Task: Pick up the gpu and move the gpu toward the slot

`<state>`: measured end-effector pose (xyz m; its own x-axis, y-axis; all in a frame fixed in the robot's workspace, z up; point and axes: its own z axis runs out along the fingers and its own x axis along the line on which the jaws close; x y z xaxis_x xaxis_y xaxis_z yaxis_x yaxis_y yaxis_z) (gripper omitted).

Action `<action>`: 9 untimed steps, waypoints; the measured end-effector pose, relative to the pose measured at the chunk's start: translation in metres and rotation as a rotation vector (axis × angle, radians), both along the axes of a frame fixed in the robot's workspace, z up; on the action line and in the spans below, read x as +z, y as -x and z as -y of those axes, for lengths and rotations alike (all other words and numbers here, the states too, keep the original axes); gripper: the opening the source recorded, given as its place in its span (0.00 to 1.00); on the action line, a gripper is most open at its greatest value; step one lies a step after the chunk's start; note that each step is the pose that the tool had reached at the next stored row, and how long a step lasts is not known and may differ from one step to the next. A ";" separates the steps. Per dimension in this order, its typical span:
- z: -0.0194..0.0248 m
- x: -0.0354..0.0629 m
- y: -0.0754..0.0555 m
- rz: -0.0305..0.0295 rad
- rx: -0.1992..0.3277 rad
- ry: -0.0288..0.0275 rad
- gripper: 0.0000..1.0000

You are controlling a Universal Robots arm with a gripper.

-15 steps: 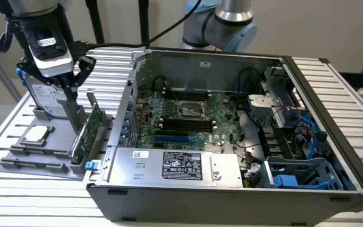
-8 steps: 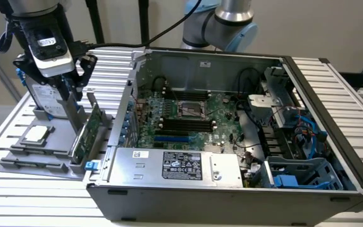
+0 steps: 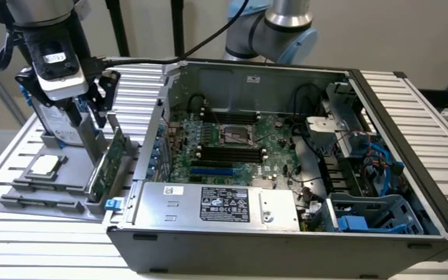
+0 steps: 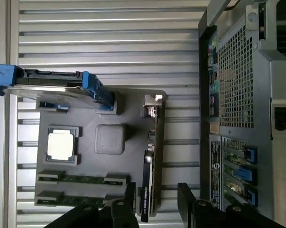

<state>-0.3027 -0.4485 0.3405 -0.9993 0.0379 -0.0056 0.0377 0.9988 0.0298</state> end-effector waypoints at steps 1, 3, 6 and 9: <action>0.0000 -0.0016 0.001 0.0010 -0.007 0.0011 0.48; 0.0000 -0.0053 0.003 0.0029 -0.011 0.0024 0.48; 0.0000 -0.0108 0.006 0.0041 -0.013 0.0046 0.48; 0.0001 -0.0162 0.008 0.0047 -0.013 0.0056 0.48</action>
<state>-0.3110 -0.4486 0.3243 -0.9987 0.0505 -0.0105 0.0503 0.9984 0.0244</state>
